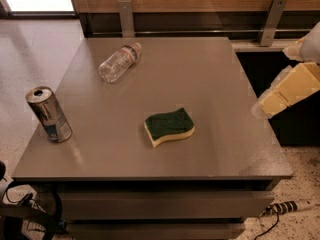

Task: Place water bottle upright

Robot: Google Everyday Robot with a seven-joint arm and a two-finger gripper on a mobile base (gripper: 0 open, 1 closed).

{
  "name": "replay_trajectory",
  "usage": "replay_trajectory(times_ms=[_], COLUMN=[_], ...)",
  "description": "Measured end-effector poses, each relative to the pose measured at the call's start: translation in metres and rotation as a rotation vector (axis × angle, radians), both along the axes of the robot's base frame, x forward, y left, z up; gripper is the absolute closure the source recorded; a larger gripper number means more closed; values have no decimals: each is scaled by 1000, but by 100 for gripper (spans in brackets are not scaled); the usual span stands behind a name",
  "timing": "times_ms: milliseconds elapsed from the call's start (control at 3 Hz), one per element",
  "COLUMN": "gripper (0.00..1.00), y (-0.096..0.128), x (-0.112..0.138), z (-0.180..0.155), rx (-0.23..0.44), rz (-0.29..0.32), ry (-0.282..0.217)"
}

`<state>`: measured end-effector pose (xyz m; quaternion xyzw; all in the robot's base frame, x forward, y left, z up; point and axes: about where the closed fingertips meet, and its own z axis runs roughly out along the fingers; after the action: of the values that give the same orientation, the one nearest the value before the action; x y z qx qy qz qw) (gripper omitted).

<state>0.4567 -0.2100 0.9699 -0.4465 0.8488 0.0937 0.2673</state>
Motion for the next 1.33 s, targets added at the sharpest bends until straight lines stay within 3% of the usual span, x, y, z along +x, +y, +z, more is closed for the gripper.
replay_trajectory(times_ms=[667, 1000, 1333], gripper=[0, 0, 0], y=[41, 45, 43], x=[17, 45, 73], z=[2, 16, 34], rx=[414, 520, 545], rz=[-309, -446, -513], ry=[-26, -72, -99])
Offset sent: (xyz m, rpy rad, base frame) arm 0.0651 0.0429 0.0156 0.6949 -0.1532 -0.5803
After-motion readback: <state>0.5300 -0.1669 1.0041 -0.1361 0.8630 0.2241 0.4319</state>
